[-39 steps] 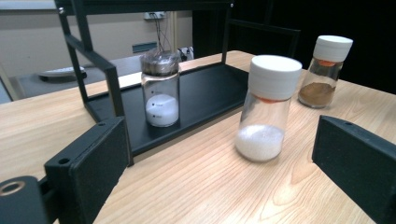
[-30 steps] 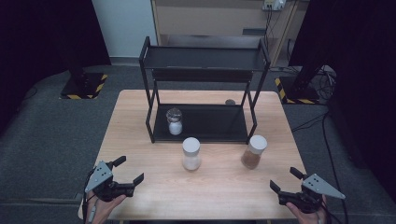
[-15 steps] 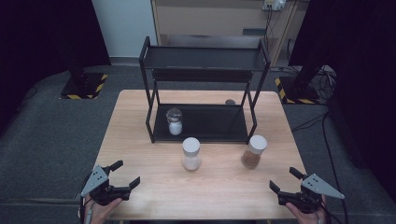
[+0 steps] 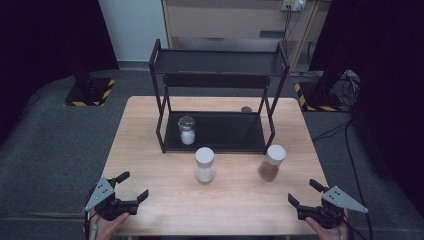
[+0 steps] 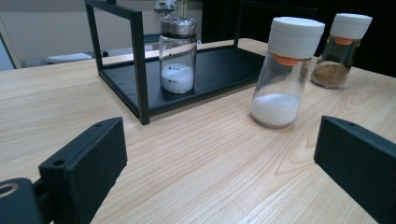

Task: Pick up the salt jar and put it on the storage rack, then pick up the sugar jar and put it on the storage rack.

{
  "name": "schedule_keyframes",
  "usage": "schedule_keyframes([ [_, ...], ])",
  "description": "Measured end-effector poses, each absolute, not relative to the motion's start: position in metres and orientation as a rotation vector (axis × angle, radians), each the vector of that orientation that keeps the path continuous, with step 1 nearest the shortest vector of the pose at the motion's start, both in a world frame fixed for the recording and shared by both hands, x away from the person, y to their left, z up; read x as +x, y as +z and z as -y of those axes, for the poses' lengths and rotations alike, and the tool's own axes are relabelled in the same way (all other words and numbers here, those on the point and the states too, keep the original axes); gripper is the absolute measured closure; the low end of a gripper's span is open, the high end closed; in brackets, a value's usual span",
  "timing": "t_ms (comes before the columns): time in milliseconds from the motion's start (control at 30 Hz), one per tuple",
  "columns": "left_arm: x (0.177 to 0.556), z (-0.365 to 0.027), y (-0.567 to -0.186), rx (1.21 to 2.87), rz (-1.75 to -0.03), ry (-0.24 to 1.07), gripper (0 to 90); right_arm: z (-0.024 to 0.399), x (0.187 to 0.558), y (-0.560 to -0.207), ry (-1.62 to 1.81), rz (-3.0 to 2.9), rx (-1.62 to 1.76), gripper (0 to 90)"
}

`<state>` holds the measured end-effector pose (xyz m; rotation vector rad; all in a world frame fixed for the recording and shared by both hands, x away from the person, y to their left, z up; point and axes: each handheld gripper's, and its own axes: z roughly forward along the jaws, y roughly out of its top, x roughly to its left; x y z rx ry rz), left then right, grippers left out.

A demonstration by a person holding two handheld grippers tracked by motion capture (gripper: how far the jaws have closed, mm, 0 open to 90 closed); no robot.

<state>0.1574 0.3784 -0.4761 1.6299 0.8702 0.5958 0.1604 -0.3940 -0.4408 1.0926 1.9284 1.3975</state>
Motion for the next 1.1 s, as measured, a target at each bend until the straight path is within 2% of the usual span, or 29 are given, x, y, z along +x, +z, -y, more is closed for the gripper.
schedule_keyframes([
  [1100, 0.162, -0.378, -0.476, 1.649, -0.873, 0.563, 1.4, 0.387, 0.168, -0.43, 1.467, -1.936, 1.072, 5.0],
])
